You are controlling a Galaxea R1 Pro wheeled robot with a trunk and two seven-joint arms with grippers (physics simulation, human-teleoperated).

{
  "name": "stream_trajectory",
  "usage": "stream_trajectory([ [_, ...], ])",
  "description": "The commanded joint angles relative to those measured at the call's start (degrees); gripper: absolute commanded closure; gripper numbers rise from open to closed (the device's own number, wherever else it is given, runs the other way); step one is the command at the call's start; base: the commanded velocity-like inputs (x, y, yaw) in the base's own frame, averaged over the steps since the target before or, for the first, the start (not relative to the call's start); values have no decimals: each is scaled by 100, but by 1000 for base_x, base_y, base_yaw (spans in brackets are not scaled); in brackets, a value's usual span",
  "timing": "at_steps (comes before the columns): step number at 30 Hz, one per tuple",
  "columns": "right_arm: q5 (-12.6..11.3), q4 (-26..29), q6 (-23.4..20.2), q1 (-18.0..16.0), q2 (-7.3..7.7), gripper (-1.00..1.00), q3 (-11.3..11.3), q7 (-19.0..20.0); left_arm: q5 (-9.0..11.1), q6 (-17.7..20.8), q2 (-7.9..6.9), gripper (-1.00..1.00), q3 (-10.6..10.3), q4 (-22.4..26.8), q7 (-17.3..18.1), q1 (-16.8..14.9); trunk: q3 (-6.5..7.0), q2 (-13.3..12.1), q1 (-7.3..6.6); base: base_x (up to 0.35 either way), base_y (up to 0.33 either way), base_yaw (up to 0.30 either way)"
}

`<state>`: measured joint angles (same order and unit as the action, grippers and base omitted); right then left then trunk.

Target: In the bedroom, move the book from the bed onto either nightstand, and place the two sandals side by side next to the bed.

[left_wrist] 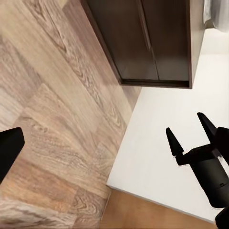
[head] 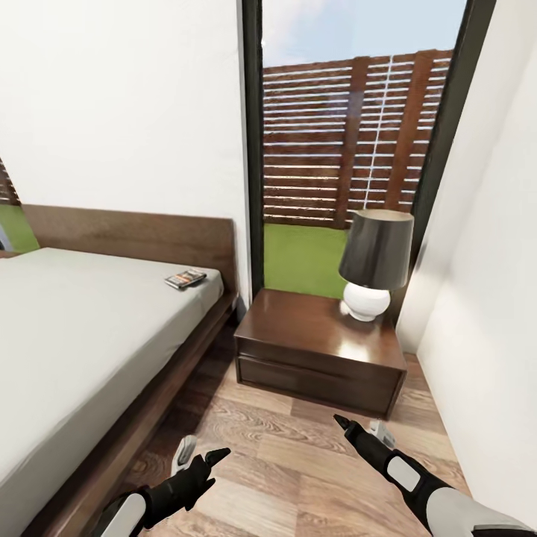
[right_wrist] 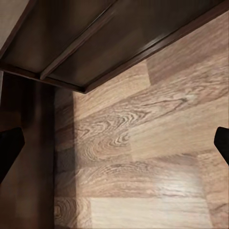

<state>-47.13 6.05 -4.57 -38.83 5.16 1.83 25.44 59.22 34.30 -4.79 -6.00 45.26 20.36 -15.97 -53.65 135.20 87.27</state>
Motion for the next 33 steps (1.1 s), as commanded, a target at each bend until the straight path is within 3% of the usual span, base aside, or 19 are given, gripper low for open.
stream_trajectory([
  [1, -60, 2, -35, -2, 3, -100, 19, 16, 28, 15, -5, -100, -11, 0, 3, -3, -5, 2, 1, 236, 0, 0],
  [24, -60, 2, -37, -2, 3, -100, 31, 13, 28, 16, -12, -100, -7, 0, 11, -3, -5, 2, 1, 233, 0, 0],
  [33, -51, 2, -49, -2, 3, -100, 52, 17, 34, 15, -8, -100, -14, 0, 12, -3, -5, 2, 1, 73, 0, 0],
])
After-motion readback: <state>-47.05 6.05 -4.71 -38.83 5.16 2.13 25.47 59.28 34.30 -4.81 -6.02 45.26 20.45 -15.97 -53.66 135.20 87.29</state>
